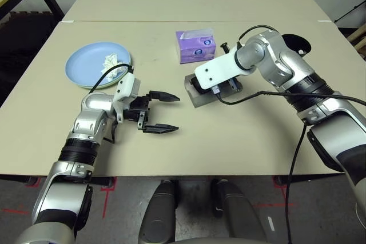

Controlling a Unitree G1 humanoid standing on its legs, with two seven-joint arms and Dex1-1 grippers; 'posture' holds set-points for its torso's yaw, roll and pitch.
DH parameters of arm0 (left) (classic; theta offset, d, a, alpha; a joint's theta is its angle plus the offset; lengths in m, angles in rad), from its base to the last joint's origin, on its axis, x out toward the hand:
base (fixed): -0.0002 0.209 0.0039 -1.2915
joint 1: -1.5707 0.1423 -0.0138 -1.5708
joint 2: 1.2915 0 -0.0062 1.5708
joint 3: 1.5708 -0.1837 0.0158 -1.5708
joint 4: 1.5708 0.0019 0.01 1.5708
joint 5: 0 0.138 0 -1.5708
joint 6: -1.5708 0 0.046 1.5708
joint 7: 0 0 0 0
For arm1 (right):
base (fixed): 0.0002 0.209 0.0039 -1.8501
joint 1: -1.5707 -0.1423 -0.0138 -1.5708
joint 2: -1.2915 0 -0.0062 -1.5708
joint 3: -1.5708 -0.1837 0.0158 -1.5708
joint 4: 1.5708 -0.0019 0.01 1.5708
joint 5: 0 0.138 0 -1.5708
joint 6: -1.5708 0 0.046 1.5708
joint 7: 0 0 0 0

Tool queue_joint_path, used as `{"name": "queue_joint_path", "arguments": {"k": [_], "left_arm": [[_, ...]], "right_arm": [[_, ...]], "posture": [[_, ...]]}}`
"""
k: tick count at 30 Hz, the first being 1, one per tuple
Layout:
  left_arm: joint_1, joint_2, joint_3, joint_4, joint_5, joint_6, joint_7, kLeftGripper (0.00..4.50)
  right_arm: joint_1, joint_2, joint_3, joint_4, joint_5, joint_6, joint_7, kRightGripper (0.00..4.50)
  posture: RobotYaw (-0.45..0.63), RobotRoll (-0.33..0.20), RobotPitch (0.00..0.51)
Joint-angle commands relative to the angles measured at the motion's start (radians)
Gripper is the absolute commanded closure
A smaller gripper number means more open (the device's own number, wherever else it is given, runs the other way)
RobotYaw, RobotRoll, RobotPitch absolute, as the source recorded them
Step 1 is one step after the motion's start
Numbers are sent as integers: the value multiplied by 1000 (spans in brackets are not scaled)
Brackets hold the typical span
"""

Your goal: Organize and tidy the items on the table.

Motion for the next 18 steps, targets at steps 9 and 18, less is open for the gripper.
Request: {"name": "queue_joint_path", "arguments": {"k": [9,18], "left_arm": [[20,9,1,-38,2,17,6,0],[14,4,-1,-32,5,20,7,0]], "right_arm": [[34,12,25,1,-17,7,-38,4177],[102,-4,22,-89,-12,62,-6,4177]], "posture": [[143,0,177],[135,0,179]]}}
